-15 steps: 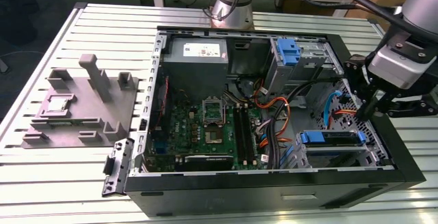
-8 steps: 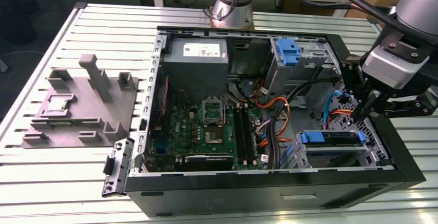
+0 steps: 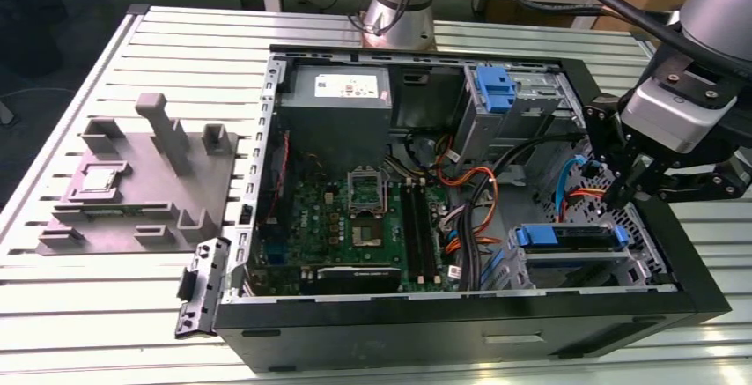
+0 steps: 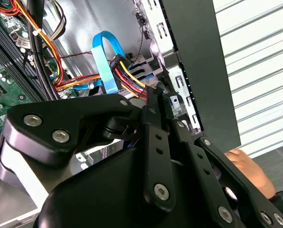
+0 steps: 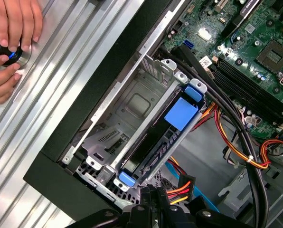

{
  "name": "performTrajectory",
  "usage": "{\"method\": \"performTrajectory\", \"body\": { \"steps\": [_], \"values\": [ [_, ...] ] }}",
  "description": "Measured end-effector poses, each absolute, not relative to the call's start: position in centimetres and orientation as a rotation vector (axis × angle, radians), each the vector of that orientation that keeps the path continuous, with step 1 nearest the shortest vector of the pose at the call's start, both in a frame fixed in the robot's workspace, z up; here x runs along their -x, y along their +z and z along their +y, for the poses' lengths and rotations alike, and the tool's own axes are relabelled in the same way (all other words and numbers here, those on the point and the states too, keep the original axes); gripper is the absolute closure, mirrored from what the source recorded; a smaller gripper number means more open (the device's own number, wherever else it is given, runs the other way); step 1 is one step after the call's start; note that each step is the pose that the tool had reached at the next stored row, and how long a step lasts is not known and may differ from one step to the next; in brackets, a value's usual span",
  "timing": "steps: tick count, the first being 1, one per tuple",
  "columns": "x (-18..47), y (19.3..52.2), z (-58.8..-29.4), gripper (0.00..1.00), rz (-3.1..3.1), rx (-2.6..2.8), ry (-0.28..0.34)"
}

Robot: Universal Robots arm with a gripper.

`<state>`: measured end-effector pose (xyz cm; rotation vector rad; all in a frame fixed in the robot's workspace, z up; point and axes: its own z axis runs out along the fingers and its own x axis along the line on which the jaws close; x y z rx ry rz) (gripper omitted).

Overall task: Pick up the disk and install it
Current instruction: 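Insert the first disk wire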

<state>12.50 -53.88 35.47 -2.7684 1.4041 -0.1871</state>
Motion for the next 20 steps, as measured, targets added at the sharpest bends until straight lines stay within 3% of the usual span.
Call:
{"method": "performTrajectory", "body": {
  "steps": [20],
  "values": [
    [-12.50, 35.20, -53.88, 0.83, 1.693, 2.617, -0.191]
  ]
}}
